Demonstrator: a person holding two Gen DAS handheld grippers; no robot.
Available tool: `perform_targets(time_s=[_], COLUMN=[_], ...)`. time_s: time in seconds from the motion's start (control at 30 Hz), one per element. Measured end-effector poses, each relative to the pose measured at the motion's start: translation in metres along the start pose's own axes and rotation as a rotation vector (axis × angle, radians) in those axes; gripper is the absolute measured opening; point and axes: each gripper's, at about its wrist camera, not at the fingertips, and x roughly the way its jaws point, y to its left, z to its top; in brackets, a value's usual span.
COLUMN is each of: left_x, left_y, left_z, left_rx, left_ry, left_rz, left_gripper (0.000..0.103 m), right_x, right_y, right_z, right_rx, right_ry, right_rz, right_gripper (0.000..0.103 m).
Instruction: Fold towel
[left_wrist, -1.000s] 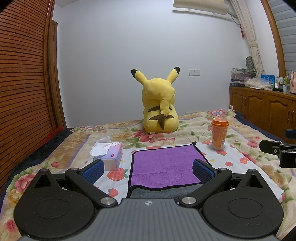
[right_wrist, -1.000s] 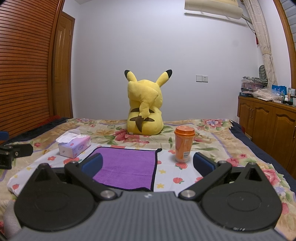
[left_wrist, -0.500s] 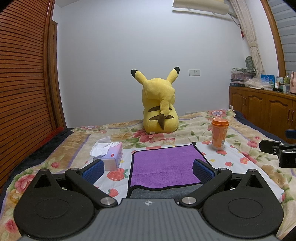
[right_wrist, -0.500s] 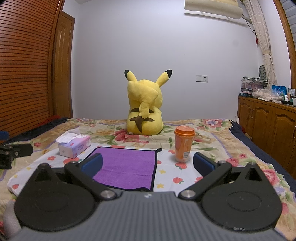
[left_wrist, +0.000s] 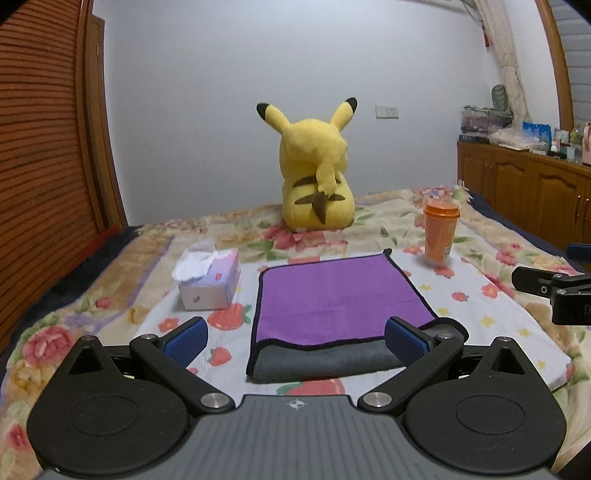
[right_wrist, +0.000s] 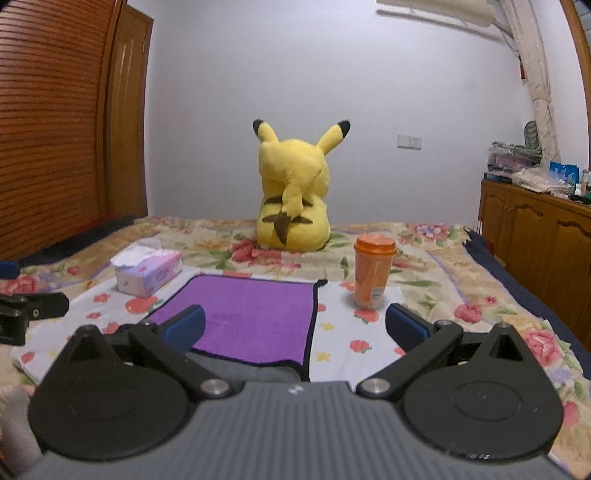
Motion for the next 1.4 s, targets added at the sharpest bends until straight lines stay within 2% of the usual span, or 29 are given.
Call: perform_targets(time_s=[0.33, 0.67, 0.87, 1.07, 1.4], left_x=[0.027, 0.058, 0.075, 0.1, 0.14], left_y=[0.004, 0.021, 0.028, 0.038, 0.056], left_z=[0.001, 0.012, 0.017, 0.014, 0.007], left_rx=[0.016, -0.022, 0.015, 0.038, 0.018], left_ry=[0.036, 0.071, 0.081, 0.125, 0.201], left_rz=[0.004, 0.008, 0.014, 0.005, -0.047], left_gripper=[0.103, 0.103, 0.103, 0.103, 0.103], right_x=[0.014, 0.04, 0.06, 0.083, 0.115], right_y=[0.008, 0.008, 0.01, 0.007, 0.005], right_z=[0.002, 0.003, 0.004, 0.005, -0.003], right_rx=[-0.024, -0.042, -0.063, -0.076, -0.07], right_ry=[0.047, 0.086, 0.112, 0.144, 0.231], right_rz=[0.015, 0.046, 0.061, 0.085, 0.108], right_gripper=[0.103, 0.103, 0.103, 0.103, 0.103])
